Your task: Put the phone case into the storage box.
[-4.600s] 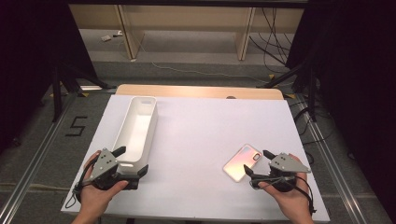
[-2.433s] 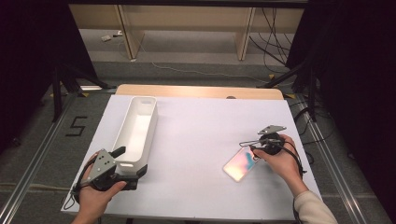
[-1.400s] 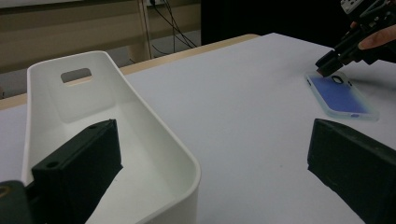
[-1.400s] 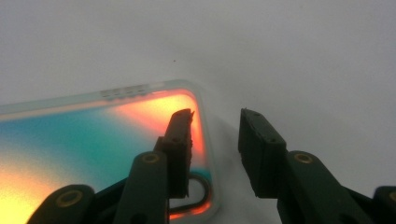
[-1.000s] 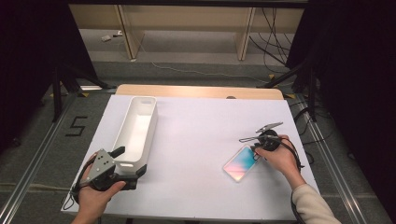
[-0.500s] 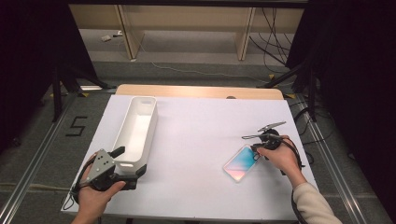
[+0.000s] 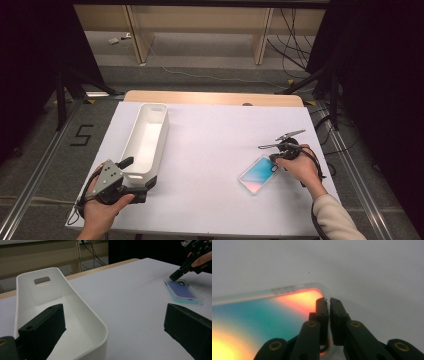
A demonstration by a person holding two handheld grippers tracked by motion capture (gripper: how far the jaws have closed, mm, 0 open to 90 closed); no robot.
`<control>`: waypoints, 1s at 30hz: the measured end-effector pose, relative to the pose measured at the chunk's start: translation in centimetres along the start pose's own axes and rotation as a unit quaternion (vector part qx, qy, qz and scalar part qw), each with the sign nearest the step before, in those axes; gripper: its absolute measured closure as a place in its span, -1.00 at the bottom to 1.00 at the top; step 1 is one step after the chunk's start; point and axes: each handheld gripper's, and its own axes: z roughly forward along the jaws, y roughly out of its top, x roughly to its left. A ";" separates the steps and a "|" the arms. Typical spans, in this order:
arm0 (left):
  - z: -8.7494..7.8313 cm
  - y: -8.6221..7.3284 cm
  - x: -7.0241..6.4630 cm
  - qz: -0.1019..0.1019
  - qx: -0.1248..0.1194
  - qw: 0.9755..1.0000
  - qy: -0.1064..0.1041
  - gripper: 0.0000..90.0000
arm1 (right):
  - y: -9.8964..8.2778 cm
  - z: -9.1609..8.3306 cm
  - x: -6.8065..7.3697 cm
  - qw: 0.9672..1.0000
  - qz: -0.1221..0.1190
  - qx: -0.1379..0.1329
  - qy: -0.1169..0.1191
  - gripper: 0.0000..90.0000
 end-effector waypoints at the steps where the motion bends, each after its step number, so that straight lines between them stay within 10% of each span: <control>1: 0.0 0.0 0.0 0.000 0.000 1.000 0.000 -0.93 | 0.0 0.1 0.1 1.000 -0.016 -0.007 -0.007 0.96; 30: 0.0 0.0 0.0 -0.001 -0.004 1.000 -0.002 -0.92 | 0.5 -0.6 1.1 0.997 -0.066 -0.007 -0.043 0.98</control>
